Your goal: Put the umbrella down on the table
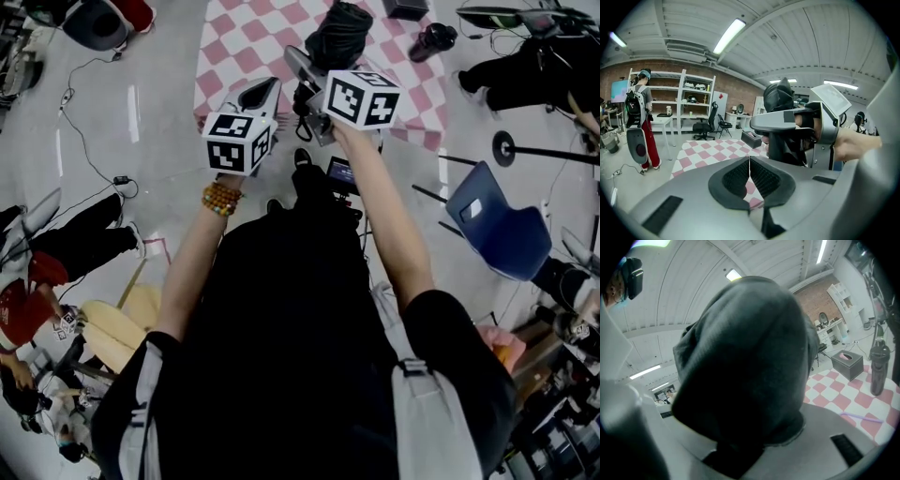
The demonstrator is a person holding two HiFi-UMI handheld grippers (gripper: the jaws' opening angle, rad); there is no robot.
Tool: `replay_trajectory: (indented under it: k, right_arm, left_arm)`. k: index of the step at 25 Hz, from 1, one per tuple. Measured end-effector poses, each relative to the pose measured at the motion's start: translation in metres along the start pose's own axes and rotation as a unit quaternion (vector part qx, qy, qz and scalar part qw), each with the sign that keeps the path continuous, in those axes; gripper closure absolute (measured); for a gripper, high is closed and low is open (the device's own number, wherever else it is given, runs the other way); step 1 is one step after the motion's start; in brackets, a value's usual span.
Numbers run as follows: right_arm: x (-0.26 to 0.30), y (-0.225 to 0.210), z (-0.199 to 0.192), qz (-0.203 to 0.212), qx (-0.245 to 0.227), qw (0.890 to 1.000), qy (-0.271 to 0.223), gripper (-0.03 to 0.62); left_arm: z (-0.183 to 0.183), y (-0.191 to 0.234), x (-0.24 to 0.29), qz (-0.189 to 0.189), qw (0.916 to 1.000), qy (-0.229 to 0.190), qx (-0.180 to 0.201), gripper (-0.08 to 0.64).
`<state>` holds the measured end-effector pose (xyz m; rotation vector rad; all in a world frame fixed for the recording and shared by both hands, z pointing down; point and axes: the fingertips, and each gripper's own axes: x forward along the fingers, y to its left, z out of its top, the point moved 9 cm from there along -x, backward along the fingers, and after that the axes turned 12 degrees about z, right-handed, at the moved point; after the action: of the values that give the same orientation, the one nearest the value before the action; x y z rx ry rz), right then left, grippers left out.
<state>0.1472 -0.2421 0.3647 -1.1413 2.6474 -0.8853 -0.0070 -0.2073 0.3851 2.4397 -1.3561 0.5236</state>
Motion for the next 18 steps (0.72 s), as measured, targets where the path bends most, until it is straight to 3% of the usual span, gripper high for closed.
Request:
replay_trajectory:
  k: [14, 18]
  right_arm:
    - [0.033, -0.078, 0.045, 0.005, 0.002, 1.000, 0.019, 0.405]
    - [0.045, -0.104, 0.052, 0.001, -0.018, 0.999, 0.046, 0.405]
  left_arm:
    - [0.028, -0.001, 0.071, 0.013, 0.9997, 0.018, -0.005, 0.545]
    - [0.030, 0.001, 0.087, 0.019, 0.9994, 0.025, -0.017, 0.545]
